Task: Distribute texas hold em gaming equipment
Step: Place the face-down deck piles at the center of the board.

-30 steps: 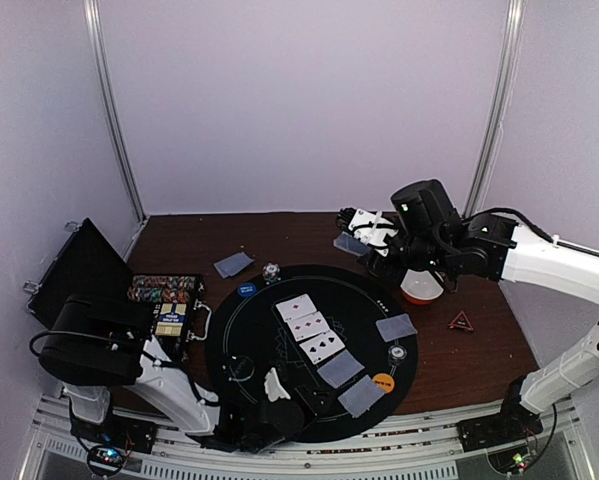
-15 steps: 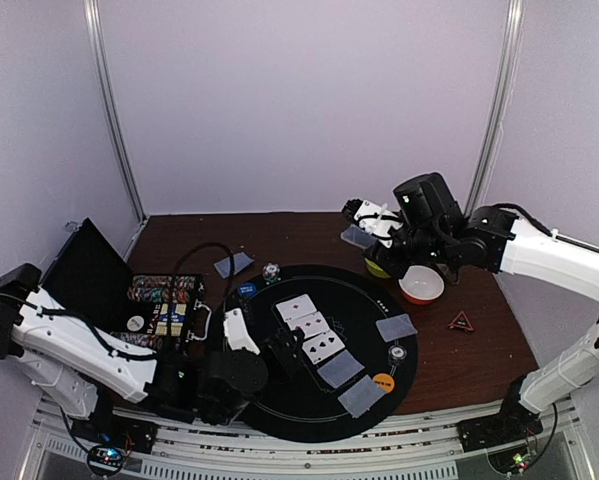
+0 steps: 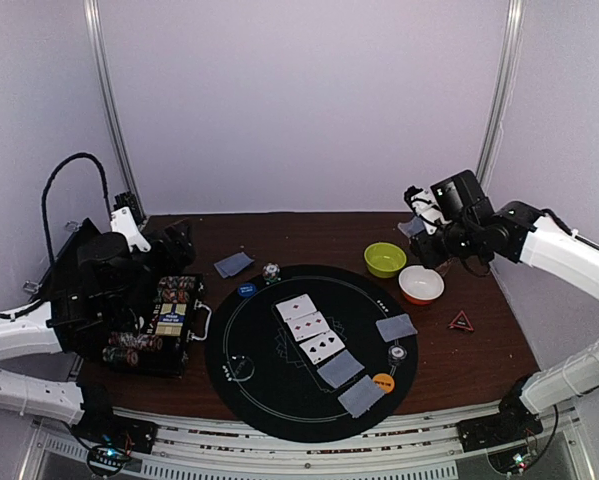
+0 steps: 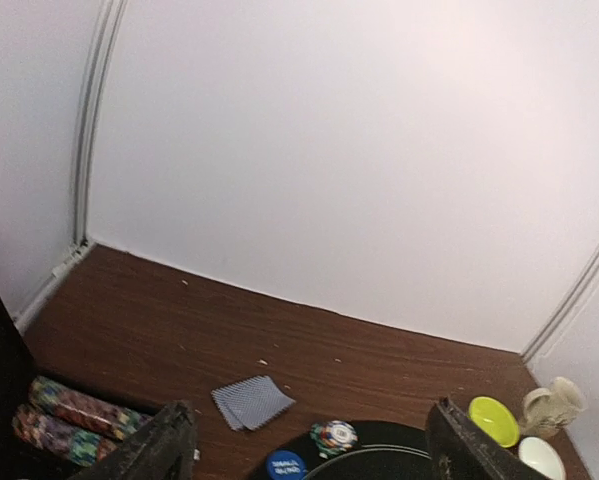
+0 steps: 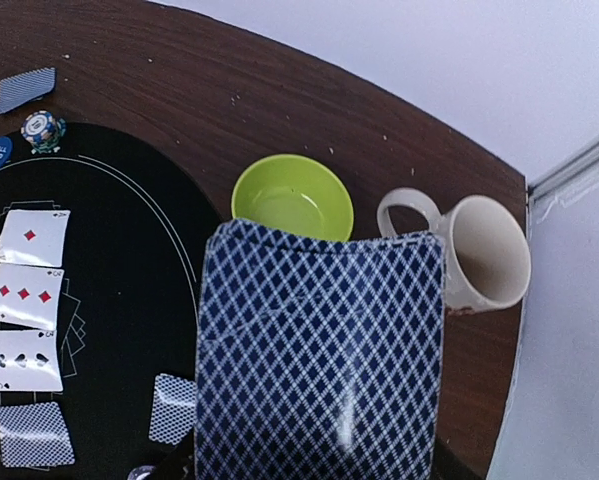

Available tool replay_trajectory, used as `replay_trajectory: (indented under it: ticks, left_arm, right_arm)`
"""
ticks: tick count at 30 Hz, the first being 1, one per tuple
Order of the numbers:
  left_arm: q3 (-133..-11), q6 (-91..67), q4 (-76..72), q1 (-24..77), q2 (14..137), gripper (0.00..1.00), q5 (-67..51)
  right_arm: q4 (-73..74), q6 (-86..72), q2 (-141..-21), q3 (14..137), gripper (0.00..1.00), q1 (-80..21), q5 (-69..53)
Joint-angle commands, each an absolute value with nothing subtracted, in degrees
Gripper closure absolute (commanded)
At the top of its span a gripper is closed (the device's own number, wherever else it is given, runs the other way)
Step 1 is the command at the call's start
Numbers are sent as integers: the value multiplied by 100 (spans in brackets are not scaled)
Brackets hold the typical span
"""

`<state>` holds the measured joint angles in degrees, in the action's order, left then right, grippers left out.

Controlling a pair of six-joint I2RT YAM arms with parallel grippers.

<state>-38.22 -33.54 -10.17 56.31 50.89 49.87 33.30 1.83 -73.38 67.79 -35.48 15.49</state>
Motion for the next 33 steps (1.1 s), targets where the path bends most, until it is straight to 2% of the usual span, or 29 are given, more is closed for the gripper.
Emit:
replay_trajectory:
  ticks: [1, 5, 13, 23, 33]
  left_arm:
    - [-4263, -1994, -687, 4799, 5118, 10, 4066]
    - [-4759, -1759, -452, 3798, 5464, 2, 3310]
    - [-4797, -1973, -790, 2069, 5970, 2, 2077]
    - [-4808, -1635, -1025, 1847, 6203, 2, 1893]
    - [-4755, -1527, -1073, 1747, 6157, 2, 1932]
  right_arm:
    - [3999, -900, -7232, 6627, 50, -3438, 1639]
    - [4393, -1646, -7180, 6408, 50, -3410, 1717]
    - [4448, -2676, -6889, 5322, 52, -3410, 1296]
    - [4065, -3420, -6313, 4138, 51, -3410, 1161]
    - [3382, -3876, -6694, 3514, 52, -3410, 974]
